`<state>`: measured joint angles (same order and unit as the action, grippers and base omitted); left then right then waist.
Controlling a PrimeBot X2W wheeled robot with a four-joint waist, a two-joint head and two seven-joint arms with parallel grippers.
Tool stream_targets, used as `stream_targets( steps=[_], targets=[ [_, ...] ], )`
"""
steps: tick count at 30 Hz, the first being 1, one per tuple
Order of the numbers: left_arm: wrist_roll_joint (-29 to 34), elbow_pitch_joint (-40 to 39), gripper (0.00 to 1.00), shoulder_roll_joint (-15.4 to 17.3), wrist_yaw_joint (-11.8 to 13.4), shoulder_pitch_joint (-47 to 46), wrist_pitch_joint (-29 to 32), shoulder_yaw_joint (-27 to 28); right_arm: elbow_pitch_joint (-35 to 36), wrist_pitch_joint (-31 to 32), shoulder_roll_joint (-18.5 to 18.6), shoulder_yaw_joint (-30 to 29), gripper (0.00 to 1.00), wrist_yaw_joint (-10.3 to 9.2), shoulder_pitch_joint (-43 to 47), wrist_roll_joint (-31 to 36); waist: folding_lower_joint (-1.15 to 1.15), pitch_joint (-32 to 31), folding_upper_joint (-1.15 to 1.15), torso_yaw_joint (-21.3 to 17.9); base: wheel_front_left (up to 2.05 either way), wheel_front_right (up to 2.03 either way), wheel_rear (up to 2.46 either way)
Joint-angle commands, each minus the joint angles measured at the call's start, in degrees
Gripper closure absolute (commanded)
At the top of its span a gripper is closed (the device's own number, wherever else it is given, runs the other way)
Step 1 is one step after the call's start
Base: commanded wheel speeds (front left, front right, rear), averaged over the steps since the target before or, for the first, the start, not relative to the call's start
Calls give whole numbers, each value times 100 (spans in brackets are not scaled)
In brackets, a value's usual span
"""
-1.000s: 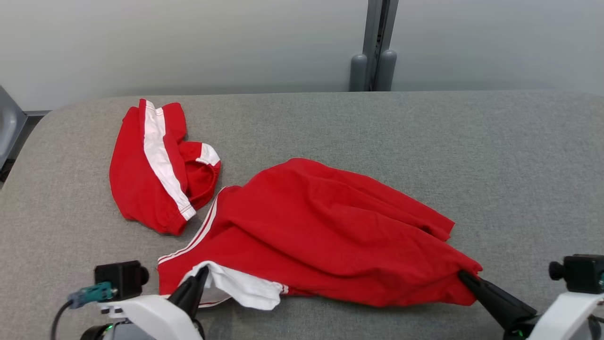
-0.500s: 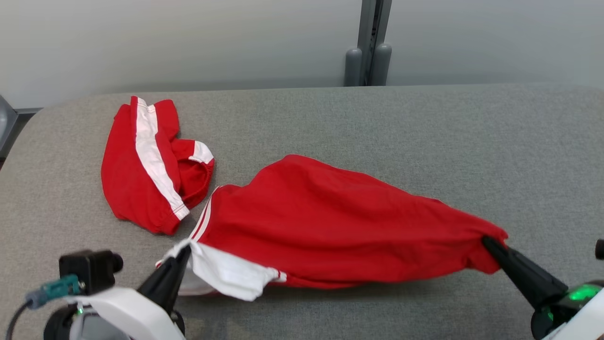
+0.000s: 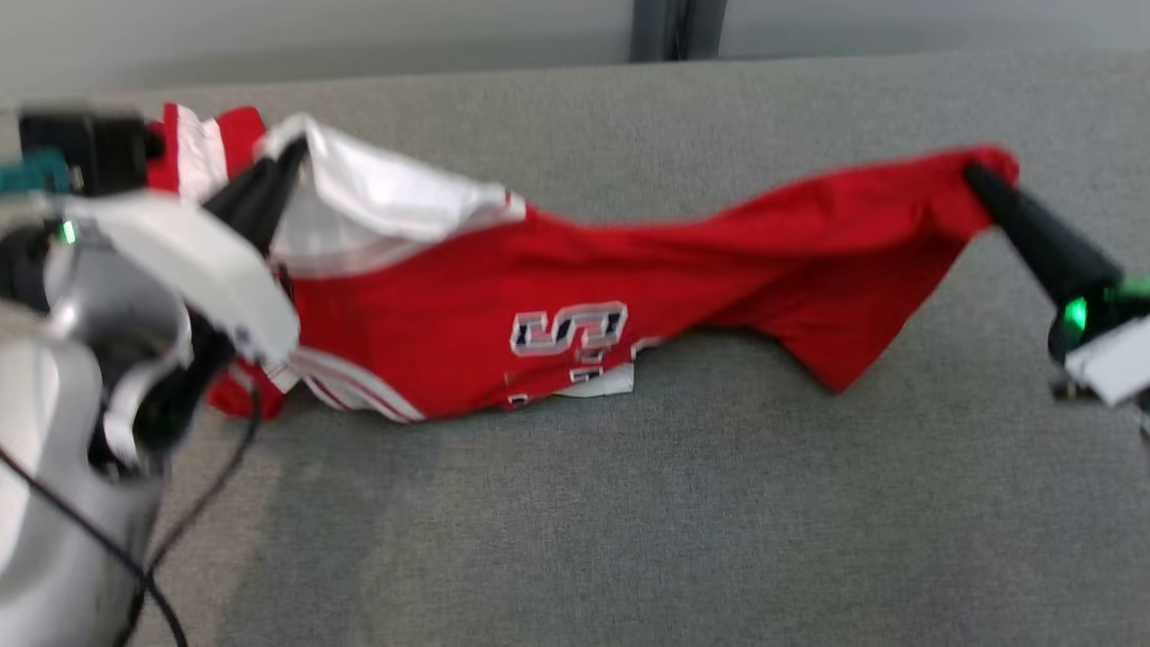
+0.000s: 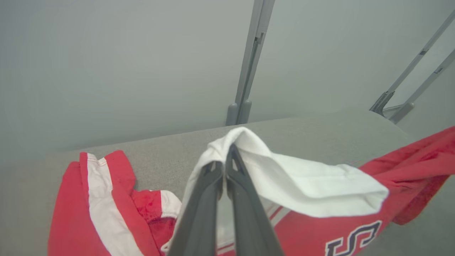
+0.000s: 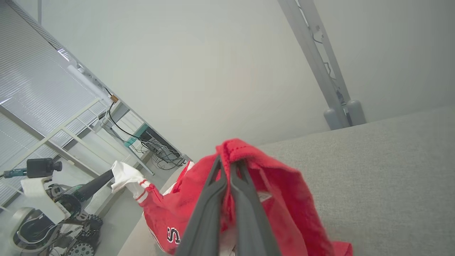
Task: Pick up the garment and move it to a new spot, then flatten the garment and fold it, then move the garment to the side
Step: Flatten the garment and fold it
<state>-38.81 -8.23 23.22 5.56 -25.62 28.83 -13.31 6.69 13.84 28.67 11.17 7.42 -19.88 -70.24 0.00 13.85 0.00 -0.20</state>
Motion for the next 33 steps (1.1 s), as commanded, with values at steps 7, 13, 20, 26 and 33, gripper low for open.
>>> stream_targets(
  steps=[7, 13, 20, 26, 33],
  targets=[
    [462, 2237, 100, -232, -555, -3197, -105, -274, -2002, 234, -481, 79, 100, 14, -2928, -395, 0, 1239, 0, -264, 0, 0, 0],
    [868, 3822, 100, -517, -750, -5347, -1166, -231, -3032, -14, -847, -53, 100, 15, -4941, -746, 0, 1692, 0, -306, 0, 0, 0],
    [908, 4739, 100, -854, -1157, -6883, -2996, -185, -2900, -1296, -799, -399, 100, 14, -6235, -954, 0, 1631, 0, -238, 0, 0, 0],
    [475, 5009, 100, -878, -1306, -6433, -2922, -729, -2874, -782, -430, 150, 100, 14, -5531, -1212, 0, 1274, 0, -127, 0, 0, 0],
    [-836, 4507, 100, -467, -1302, -4305, -2000, -1396, -2876, -175, -102, 980, 100, 14, -3696, -1449, 0, 843, 0, -153, 0, 0, 0]
  ],
)
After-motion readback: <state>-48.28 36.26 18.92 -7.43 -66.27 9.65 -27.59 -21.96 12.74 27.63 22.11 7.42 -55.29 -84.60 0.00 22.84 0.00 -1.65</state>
